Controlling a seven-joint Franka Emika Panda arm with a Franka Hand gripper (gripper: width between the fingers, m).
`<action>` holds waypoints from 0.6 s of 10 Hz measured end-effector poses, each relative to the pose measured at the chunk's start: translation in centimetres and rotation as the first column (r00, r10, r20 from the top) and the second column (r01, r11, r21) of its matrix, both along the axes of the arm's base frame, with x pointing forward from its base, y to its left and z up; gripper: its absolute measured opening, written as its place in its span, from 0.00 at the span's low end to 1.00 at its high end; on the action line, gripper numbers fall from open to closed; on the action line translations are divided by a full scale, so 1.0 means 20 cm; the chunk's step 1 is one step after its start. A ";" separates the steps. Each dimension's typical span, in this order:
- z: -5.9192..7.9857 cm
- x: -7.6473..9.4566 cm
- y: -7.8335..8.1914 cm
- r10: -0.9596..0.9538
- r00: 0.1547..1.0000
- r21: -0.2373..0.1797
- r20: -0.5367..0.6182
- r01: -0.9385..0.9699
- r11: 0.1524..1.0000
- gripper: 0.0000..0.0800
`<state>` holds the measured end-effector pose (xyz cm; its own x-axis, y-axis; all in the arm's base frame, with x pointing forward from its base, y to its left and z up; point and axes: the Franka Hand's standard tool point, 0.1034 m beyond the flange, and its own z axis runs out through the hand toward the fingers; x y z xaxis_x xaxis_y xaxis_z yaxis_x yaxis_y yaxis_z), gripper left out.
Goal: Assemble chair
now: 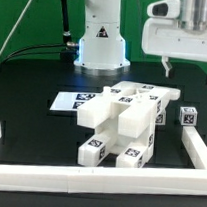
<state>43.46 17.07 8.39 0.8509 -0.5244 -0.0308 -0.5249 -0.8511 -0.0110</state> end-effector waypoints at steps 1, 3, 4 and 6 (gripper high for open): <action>-0.04 -0.02 0.02 0.004 1.000 -0.006 -0.003 -0.004 1.000 0.81; -0.13 -0.05 0.05 0.015 1.000 -0.018 0.002 -0.015 1.000 0.81; -0.16 -0.05 0.05 0.018 1.000 -0.023 0.000 -0.018 1.000 0.81; -0.23 -0.05 0.07 0.028 1.000 -0.034 -0.009 -0.028 0.999 0.81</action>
Offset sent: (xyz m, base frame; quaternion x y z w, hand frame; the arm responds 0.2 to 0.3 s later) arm 0.0056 0.0086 -0.0248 0.0047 0.0214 0.0113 0.9997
